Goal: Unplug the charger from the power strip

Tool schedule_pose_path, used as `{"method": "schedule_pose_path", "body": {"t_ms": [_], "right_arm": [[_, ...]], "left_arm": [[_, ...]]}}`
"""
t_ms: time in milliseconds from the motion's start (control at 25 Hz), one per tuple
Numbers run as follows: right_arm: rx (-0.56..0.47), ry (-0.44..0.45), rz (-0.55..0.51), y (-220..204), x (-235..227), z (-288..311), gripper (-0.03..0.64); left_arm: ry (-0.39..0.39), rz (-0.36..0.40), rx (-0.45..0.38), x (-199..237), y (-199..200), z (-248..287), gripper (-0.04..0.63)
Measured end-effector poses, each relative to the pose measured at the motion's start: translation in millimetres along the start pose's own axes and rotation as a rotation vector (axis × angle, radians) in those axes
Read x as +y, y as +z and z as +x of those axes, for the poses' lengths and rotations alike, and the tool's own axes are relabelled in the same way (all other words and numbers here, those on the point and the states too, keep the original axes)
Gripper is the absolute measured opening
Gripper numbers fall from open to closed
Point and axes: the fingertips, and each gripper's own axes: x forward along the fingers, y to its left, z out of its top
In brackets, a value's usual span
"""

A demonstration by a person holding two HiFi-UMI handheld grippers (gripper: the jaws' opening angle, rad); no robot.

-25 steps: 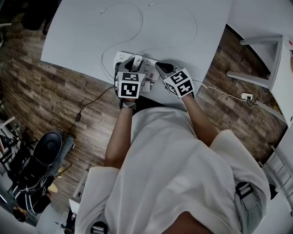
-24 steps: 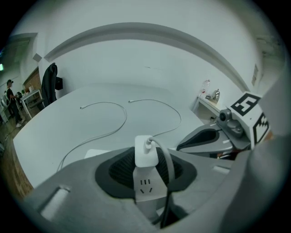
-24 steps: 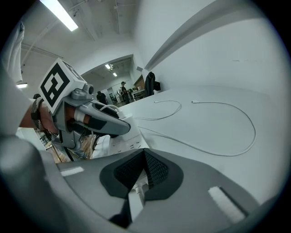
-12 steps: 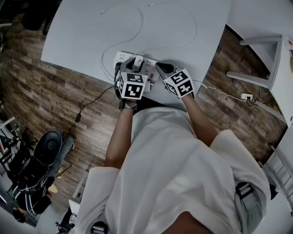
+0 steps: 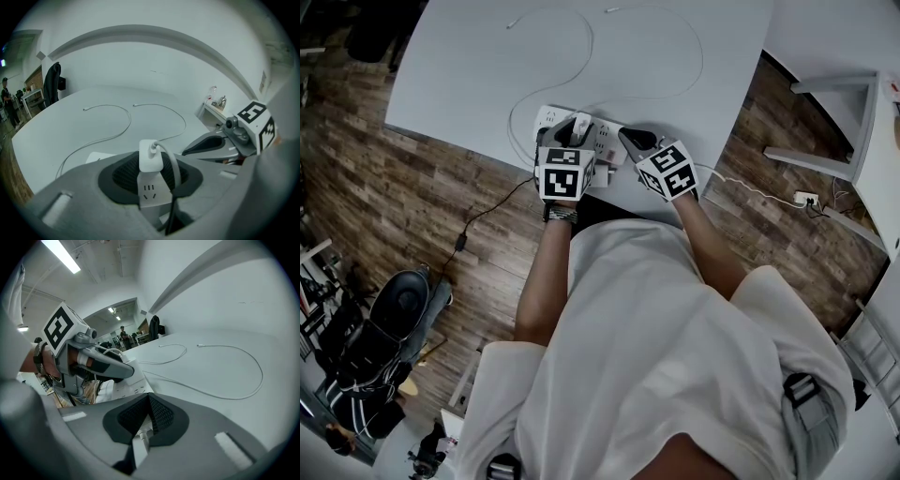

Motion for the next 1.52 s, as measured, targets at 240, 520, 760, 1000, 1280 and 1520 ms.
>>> {"method": "schedule_pose_path", "body": {"t_ms": [240,520,760,1000,1280,1520], "right_arm": [[-0.005,0.003,-0.001,-4,5,-6,0.002],[-0.018,0.004,0.0,-18,4,-14,0.002],[-0.027,0.007,0.002,-32,3,-23,0.002],[-0.027,0.005,-0.004,-26,3,-21,0.002],[-0.034,0.003,-0.011,-35,8,-26,0.002],[-0.029,-0.003,-0.012,-41,11,-30,0.002]], "left_arm": [[0.001,0.013,-0.001,-6,-4,-5,0.143],[0.064,0.149,0.026,-23,-12,-2,0.143],[0.071,0.144,0.016,-37,-22,0,0.143],[0.006,-0.006,-0.01,-28,-19,-4,0.143],[0.024,0.026,-0.018,-36,-27,-7,0.143],[0.08,0.153,-0.009,-45,-31,-9,0.143]]}}
